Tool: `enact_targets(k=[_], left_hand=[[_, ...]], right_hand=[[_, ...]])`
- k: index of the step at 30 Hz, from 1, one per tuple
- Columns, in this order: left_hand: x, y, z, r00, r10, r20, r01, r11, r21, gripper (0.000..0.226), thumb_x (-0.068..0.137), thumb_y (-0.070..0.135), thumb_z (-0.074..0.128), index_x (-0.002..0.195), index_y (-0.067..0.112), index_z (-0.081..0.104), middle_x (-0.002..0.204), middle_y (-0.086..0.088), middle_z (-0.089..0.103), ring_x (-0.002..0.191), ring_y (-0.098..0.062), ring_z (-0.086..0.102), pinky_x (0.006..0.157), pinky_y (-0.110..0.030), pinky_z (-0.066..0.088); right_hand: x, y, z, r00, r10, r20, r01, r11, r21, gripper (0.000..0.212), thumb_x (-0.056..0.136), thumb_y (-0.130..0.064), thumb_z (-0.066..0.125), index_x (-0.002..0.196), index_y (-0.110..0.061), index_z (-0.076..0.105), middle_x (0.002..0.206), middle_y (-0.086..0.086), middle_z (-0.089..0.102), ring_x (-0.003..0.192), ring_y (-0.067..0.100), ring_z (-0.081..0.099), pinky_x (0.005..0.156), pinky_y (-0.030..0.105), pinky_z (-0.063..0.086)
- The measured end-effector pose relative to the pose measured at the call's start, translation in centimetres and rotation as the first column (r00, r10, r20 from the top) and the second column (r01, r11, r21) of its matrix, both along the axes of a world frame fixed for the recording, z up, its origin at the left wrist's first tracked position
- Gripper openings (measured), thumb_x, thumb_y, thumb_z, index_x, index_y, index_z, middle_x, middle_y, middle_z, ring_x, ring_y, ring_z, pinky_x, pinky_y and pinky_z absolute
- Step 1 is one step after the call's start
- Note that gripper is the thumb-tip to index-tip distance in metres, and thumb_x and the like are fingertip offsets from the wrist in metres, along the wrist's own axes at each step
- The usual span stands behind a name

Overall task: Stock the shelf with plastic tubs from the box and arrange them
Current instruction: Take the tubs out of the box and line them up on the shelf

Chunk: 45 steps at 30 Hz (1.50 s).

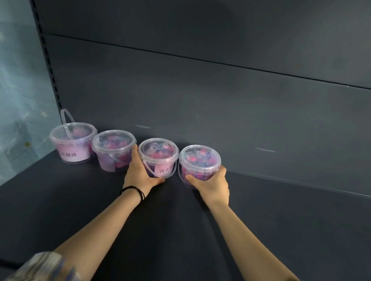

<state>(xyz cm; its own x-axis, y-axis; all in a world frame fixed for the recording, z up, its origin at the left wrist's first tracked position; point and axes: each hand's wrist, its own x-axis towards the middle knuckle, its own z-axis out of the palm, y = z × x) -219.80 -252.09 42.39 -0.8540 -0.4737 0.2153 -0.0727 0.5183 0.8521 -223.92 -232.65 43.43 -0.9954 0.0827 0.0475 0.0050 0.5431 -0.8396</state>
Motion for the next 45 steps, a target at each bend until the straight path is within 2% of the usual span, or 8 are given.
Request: enact_targets(k=[6,11,16,23,27,33,39,45], left_hand=[[3.8,-0.4,0.0,0.998,0.028,-0.056,-0.025,0.999,0.043,0.109,0.063,0.019,0.09,0.149,0.016,0.022,0.147,-0.01,0.039,0.134,-0.025,0.04,0.111,-0.045,0.035],[9.5,1.2,0.9,0.996,-0.044,-0.076,0.049,0.997,0.062,0.06,0.069,0.038,0.083,0.119,0.024,0.053,0.126,0.002,0.054,0.114,-0.016,0.053,0.092,-0.031,0.043],[16.0,5.4,1.6,0.972,-0.212,-0.099,0.222,0.97,0.099,0.045,0.073,0.041,0.081,0.109,0.03,0.056,0.117,0.008,0.059,0.107,-0.009,0.055,0.082,-0.018,0.04],[25.3,16.3,0.7,0.906,-0.393,-0.16,0.414,0.901,0.131,0.038,0.072,0.037,0.081,0.102,0.039,0.057,0.107,0.015,0.062,0.097,-0.005,0.06,0.077,-0.017,0.047],[28.7,23.2,-3.7,0.857,-0.516,-0.018,0.515,0.853,0.085,0.043,0.072,0.048,0.075,0.108,0.039,0.054,0.11,0.018,0.059,0.098,-0.002,0.058,0.076,-0.016,0.044],[34.2,34.0,-15.3,0.726,-0.508,0.463,0.519,0.847,0.116,0.065,0.075,0.05,0.076,0.13,0.027,0.051,0.132,-0.001,0.054,0.122,-0.022,0.051,0.095,-0.034,0.046],[40.2,41.3,-25.7,0.67,-0.436,0.601,0.406,0.893,0.196,0.065,0.069,0.048,0.079,0.123,0.02,0.056,0.121,-0.003,0.058,0.111,-0.023,0.057,0.089,-0.033,0.047],[42.7,46.3,-36.6,0.553,-0.427,0.716,0.283,0.904,0.321,0.077,0.068,0.048,0.083,0.13,0.018,0.05,0.131,-0.006,0.054,0.114,-0.021,0.053,0.09,-0.027,0.042]], right_hand=[[3.7,2.4,-0.1,0.995,0.032,-0.096,-0.049,0.984,-0.172,0.082,0.07,-0.041,0.083,0.136,-0.016,0.04,0.13,-0.003,0.052,0.114,0.014,0.052,0.089,0.024,0.041],[10.2,4.5,0.3,0.989,0.0,-0.145,-0.028,0.982,-0.189,0.067,0.077,-0.032,0.079,0.133,-0.018,0.046,0.12,-0.002,0.058,0.106,0.015,0.057,0.086,0.022,0.043],[17.7,7.5,1.4,0.98,-0.009,-0.2,-0.027,0.984,-0.179,0.064,0.077,-0.032,0.079,0.132,-0.022,0.047,0.115,-0.007,0.057,0.105,0.009,0.058,0.082,0.015,0.044],[28.0,17.3,1.4,0.959,-0.107,-0.261,0.073,0.988,-0.137,0.056,0.078,-0.032,0.078,0.126,-0.025,0.05,0.111,-0.012,0.058,0.101,0.0,0.057,0.079,0.014,0.047],[33.2,25.3,-1.5,0.969,-0.174,-0.176,0.158,0.982,-0.103,0.06,0.078,-0.034,0.077,0.129,-0.024,0.048,0.112,-0.012,0.058,0.1,-0.002,0.057,0.076,0.015,0.047],[40.6,39.1,-12.3,0.965,-0.198,0.171,0.191,0.98,0.054,0.066,0.076,-0.031,0.08,0.132,-0.015,0.049,0.111,-0.001,0.059,0.1,0.02,0.061,0.085,0.035,0.05],[45.5,46.8,-23.9,0.915,-0.135,0.38,0.067,0.98,0.186,0.06,0.07,-0.034,0.083,0.12,-0.016,0.055,0.108,-0.002,0.062,0.089,0.011,0.056,0.071,0.014,0.033],[47.3,51.3,-35.0,0.851,-0.085,0.518,-0.017,0.982,0.19,0.07,0.067,-0.031,0.086,0.128,-0.019,0.055,0.114,0.0,0.057,0.111,0.025,0.056,0.086,0.023,0.036]])
